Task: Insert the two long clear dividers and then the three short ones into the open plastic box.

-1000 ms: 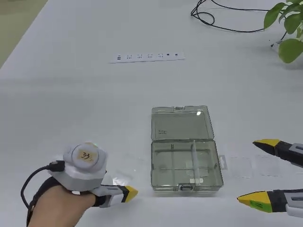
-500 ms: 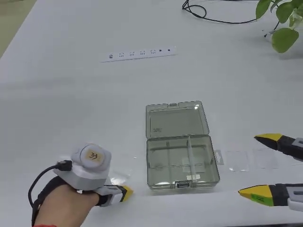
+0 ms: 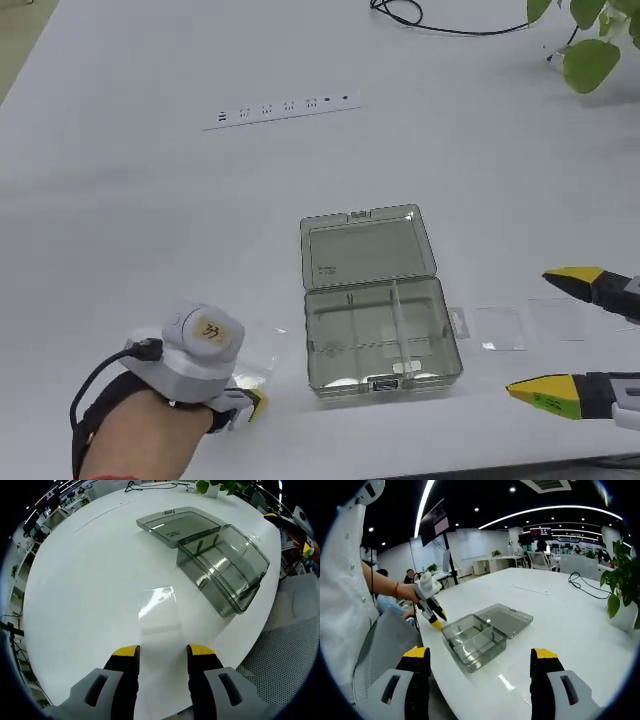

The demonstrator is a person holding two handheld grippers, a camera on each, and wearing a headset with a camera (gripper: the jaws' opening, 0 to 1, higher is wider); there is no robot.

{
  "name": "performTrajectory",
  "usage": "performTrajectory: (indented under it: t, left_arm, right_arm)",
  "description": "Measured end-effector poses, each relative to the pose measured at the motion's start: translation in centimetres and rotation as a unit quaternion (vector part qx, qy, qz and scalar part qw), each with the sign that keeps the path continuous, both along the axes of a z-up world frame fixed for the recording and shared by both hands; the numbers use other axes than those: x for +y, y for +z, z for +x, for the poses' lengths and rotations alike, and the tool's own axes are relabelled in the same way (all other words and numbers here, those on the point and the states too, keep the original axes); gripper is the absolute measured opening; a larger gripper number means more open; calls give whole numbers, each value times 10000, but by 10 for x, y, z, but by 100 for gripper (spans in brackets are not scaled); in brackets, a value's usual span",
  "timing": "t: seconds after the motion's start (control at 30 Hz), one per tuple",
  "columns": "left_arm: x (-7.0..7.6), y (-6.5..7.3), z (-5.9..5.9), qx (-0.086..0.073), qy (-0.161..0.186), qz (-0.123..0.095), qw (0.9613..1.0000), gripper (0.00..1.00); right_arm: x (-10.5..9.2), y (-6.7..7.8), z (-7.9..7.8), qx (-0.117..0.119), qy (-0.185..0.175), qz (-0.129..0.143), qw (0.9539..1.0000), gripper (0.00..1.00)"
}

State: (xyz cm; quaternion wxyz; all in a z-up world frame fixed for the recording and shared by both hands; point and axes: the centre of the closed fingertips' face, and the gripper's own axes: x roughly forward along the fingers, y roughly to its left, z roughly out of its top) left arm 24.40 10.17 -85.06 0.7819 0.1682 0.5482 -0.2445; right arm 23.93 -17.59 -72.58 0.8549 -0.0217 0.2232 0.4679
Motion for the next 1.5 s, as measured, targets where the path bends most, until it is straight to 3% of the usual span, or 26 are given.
performTrajectory:
  t: [0.53, 1.03, 1.17, 1.37, 1.5]
  left_arm:
    - [3, 0, 1, 148, -44, 64, 9999, 32]
    - [-1, 5, -4, 215, 486, -656, 9964, 30]
    - [-4, 8, -5, 186, 734, -973, 9924, 30]
    - [-9, 23, -2, 34, 1042, -1495, 9833, 30]
    - [-13, 40, 3, -140, 1223, -1905, 9739, 30]
  right_arm:
    - [-5, -4, -5, 12, -62, -79, 9999, 82]
    - [-1, -1, -9, 62, -57, -157, 9998, 82]
    - [5, 3, -9, 78, -32, -170, 9998, 82]
    - [16, 10, -10, 121, 25, -171, 9998, 82]
    - [29, 18, -9, 166, 41, -109, 9998, 82]
